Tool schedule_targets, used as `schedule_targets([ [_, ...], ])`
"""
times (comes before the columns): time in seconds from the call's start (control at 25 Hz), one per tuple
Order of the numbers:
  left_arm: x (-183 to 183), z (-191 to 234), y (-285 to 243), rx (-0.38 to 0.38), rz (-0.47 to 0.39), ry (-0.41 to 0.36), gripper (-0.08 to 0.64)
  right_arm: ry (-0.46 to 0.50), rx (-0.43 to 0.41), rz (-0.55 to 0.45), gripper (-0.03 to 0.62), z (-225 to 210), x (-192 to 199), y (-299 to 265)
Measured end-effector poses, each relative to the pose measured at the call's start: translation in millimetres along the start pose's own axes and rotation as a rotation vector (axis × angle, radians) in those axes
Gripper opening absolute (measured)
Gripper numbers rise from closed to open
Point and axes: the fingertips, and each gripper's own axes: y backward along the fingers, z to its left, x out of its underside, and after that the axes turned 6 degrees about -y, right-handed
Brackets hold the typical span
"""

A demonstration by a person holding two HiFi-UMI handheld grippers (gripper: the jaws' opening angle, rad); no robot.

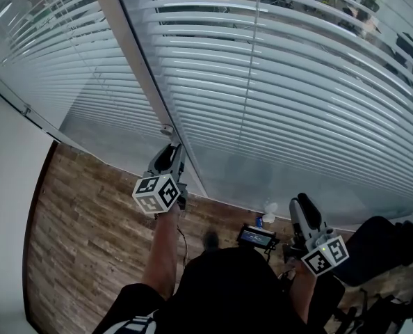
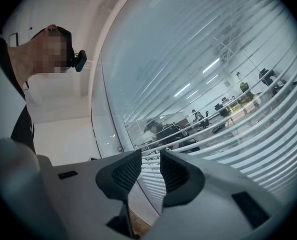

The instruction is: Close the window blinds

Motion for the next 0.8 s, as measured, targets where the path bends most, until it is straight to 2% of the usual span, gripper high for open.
schedule_targets([
  [0.12,-1,-2,-1,-0.018,0.016,-0.071,0.138,-0.001,0.0,-0.002,0.118,-2,-1,1],
  [0.2,-2,-4,0,-0.046,0.037,-0.148,0.138,-0.002,0.0,-0.001,0.118,-2,-1,1],
  [0.68,9,1,-7,-0.246,0.232,-0.827,0.138,-0.009,0.004,0.0,0.118,-4,0,0],
  [0.76,9,0,-7,-0.256,0.241,-0.872,0.138,-0.01,0.004,-0.001,0.118,-4,0,1],
  [0.8,9,0,-7,-0.247,0.231,-0.85,0.138,-0.01,0.004,-0.002,0.118,-4,0,1],
])
